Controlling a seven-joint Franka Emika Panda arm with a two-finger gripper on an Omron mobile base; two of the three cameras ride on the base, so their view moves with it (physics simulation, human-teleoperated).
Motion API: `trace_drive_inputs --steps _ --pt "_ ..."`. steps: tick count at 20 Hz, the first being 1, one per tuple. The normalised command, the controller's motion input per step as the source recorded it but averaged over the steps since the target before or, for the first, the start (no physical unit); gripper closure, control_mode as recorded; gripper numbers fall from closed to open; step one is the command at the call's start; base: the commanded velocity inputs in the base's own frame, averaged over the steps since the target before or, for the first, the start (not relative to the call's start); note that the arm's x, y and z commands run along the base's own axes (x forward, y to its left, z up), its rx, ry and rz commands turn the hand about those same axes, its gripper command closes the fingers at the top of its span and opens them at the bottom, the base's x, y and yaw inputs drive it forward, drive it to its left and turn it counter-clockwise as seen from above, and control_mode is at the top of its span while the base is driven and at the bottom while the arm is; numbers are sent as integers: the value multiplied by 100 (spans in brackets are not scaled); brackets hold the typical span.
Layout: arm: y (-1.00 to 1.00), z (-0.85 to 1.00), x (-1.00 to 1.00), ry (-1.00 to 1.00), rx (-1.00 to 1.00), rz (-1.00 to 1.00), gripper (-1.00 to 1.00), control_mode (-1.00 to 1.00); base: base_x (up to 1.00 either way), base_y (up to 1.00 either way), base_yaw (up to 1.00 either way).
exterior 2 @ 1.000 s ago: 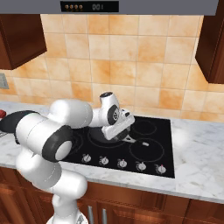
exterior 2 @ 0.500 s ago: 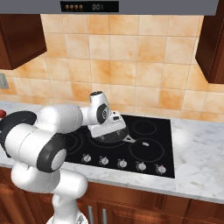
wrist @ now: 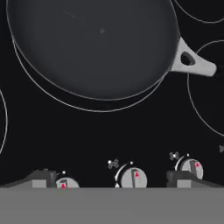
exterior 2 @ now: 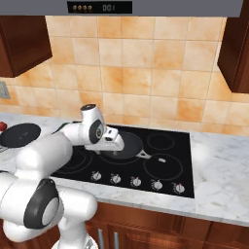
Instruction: Place both pans onto different burners. Then place the bell pepper and the chicken drumstick on different pans.
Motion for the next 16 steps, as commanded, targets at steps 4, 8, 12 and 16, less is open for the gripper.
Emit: trace_drive_inputs --steps 4,8,12,16 --pt "63 0 -12 -26 11 -32 -100 -100 0 0 0" --pt "55 0 0 -15 13 -17 -100 -100 0 0 0" --pt "59 8 5 -6 9 -10 -100 -100 0 0 0" --pt "51 29 25 0 6 -2 -100 -100 0 0 0"
